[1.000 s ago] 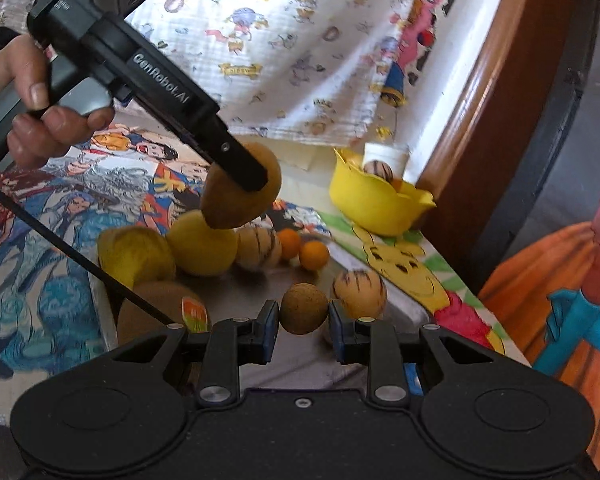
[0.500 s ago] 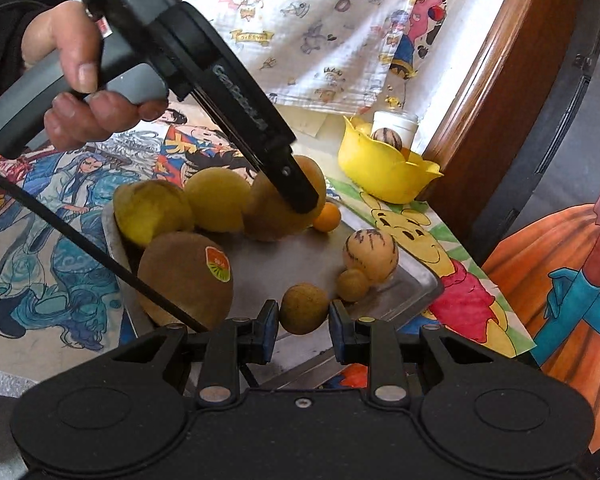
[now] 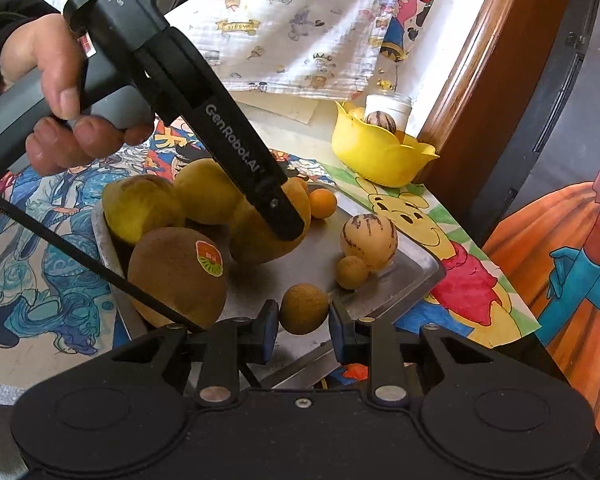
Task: Organize fruits
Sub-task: 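Lower the mango and small brown fruit into the tray and open both tools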
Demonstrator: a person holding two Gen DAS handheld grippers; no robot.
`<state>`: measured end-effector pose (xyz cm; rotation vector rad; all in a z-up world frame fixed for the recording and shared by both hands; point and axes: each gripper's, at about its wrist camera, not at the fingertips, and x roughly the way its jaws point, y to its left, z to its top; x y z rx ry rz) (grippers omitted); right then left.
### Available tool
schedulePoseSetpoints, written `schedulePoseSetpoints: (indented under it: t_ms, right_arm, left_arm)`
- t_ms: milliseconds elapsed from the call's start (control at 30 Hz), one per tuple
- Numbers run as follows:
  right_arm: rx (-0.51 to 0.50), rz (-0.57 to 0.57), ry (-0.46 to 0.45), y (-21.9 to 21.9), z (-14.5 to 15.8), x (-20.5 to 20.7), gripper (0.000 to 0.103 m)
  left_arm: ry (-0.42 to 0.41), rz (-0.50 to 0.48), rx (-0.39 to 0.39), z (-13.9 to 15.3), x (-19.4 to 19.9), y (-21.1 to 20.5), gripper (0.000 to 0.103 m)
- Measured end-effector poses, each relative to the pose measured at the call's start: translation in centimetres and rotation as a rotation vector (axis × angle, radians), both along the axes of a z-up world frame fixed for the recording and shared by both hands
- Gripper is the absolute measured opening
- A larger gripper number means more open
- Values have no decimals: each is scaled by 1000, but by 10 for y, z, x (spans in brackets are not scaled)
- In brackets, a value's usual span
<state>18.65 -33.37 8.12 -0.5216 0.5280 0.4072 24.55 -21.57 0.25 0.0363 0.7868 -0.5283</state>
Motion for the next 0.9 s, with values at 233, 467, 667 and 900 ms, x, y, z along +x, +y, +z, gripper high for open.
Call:
schedulePoseSetpoints:
  t_ms: [233,467,667,900]
  right_arm:
    - [-30,19,19,3,-2,1,29]
    - [-40,24,28,4,-4,2,29]
    - [-43,21,30,5,-4,2,29]
    - [-41,16,33,4,-4,1,29]
  left_arm:
    - [7,8,2,-2,3,-1,58]
    - [7,7,2,-2,3,-2,58]
    - [8,6,3,-2,2,-2,58]
    - [12,10,0,-2,2,-2,58]
